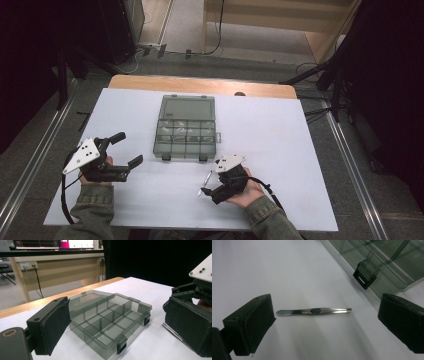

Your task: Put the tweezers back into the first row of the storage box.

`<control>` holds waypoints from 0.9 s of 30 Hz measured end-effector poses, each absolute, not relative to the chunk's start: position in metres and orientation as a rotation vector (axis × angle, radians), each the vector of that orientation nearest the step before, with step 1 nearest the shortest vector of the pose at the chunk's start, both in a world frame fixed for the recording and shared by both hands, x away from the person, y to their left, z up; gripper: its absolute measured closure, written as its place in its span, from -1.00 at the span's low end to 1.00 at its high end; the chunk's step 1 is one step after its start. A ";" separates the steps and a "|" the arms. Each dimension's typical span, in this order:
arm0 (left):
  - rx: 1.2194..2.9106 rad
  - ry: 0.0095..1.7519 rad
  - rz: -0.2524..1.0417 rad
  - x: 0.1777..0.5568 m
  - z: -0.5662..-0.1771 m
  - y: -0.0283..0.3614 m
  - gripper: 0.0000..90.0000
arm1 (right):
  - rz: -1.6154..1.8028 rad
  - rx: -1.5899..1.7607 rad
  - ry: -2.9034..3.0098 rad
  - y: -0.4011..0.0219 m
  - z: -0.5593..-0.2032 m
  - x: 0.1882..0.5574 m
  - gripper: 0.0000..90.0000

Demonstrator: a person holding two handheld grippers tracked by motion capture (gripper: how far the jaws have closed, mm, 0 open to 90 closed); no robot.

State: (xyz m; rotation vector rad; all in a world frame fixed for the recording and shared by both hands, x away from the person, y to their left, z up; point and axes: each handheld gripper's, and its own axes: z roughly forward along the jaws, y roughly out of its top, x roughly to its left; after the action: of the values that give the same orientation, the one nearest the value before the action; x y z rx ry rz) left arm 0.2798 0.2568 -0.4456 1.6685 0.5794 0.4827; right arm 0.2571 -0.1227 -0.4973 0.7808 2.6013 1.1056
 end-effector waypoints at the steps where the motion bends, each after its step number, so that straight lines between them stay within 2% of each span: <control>1: 1.669 0.579 0.484 0.280 -0.446 0.257 -0.87 | 1.103 0.786 2.605 -0.122 -0.498 0.257 -0.97; 27: 1.666 0.578 0.483 0.280 -0.445 0.257 -0.87 | 0.999 0.909 2.643 -0.105 -0.501 0.255 -0.91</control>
State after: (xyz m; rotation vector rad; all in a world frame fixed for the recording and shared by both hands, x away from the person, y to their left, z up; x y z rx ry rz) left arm 0.2799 0.2570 -0.4455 1.6660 0.5780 0.4825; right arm 0.2552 -0.1047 -0.5014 0.9094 2.6429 0.9994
